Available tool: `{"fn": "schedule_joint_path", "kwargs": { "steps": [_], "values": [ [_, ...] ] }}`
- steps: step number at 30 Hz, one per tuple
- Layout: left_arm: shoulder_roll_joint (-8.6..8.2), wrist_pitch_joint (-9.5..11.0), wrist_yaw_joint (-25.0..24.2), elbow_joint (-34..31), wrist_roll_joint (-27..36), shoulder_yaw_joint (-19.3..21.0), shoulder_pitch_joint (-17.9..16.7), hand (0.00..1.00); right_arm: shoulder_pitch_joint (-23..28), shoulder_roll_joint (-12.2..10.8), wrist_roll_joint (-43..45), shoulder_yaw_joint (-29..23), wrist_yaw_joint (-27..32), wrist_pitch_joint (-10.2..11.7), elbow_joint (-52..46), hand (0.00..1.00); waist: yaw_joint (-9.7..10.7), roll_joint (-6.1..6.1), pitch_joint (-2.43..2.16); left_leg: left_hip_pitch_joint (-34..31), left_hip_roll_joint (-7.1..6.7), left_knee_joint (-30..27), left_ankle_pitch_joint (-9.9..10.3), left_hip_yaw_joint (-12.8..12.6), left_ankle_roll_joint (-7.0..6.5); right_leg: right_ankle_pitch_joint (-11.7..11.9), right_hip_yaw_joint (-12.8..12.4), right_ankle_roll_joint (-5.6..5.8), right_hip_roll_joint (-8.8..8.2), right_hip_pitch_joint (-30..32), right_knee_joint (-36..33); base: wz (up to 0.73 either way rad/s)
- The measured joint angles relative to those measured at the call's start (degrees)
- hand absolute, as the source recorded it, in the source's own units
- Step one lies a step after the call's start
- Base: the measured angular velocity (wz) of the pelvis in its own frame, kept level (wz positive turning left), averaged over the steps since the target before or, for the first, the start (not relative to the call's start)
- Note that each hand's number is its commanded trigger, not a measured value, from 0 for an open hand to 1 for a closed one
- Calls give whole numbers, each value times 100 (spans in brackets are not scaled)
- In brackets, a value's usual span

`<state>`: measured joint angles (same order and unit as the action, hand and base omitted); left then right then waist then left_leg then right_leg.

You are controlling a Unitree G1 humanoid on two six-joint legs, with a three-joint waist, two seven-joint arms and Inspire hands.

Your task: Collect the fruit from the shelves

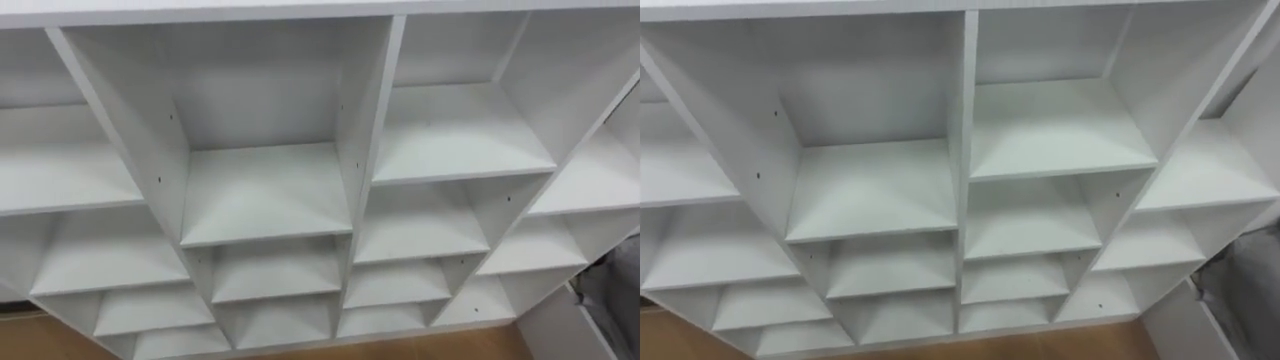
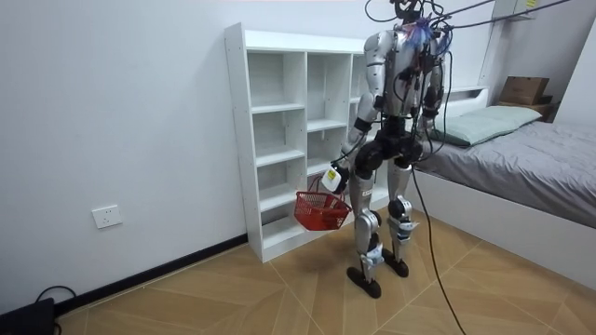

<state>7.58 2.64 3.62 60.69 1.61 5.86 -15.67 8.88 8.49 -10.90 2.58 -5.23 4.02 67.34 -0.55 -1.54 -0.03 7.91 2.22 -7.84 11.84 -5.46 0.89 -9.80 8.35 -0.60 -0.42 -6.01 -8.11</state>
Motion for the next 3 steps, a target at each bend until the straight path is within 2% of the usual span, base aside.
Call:
{"fn": "schedule_joint_path", "kwargs": {
  "steps": [3],
  "values": [
    [0, -62, -1, 1, -1, 8, -26, 100, -7, 1, -1, 0, -52, -35, 1, 0, -4, -59, 25, 1, -22, -20, 1, 78, 0, -60, 81, -1, -30, -9, -59, 11]
  ]
}}
